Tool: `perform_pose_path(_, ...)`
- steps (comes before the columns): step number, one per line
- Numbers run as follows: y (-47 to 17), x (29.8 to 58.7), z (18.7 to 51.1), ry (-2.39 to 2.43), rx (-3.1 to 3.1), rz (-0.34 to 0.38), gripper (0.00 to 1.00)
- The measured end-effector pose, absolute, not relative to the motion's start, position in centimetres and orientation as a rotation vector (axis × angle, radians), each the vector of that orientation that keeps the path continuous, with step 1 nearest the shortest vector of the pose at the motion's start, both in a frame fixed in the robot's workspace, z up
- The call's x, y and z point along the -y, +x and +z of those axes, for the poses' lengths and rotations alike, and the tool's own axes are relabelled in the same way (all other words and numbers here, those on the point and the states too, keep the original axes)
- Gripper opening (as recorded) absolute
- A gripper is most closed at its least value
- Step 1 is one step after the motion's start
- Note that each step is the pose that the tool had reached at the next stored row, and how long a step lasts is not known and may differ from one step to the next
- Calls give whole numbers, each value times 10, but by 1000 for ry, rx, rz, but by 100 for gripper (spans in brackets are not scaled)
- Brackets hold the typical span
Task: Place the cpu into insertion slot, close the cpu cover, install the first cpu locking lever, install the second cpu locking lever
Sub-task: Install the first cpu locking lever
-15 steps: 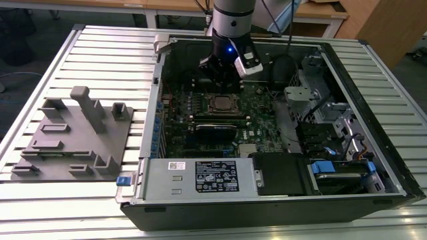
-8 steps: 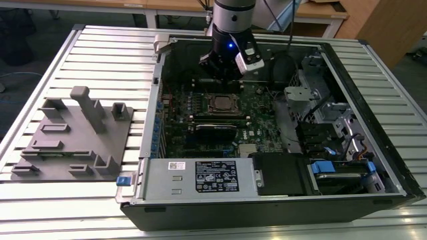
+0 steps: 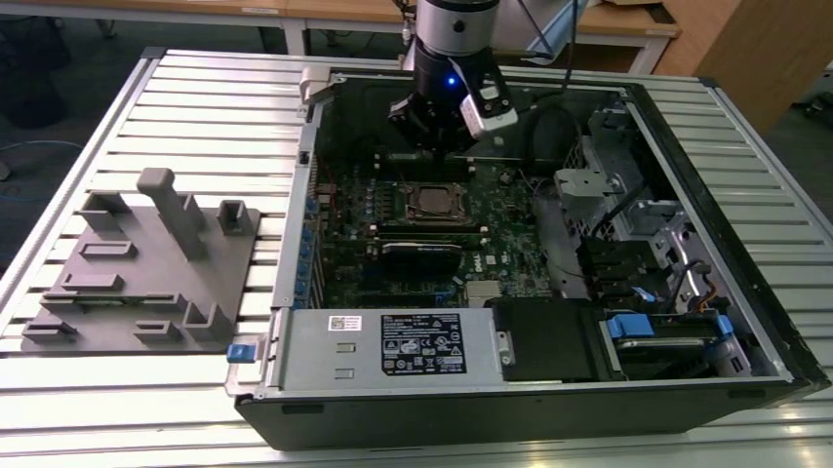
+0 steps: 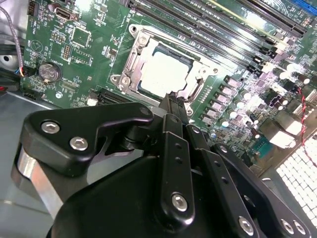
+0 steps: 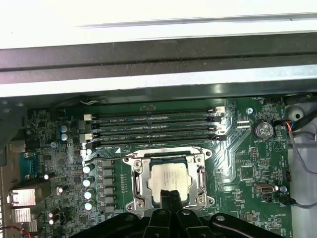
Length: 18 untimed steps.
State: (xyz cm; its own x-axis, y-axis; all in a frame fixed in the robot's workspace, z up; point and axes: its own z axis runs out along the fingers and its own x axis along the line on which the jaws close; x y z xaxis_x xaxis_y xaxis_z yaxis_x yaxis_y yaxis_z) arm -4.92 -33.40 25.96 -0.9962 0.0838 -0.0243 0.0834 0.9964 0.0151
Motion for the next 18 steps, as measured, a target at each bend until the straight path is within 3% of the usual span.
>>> perform_pose_path(18,-68,334,260,130,-3104,22,10)
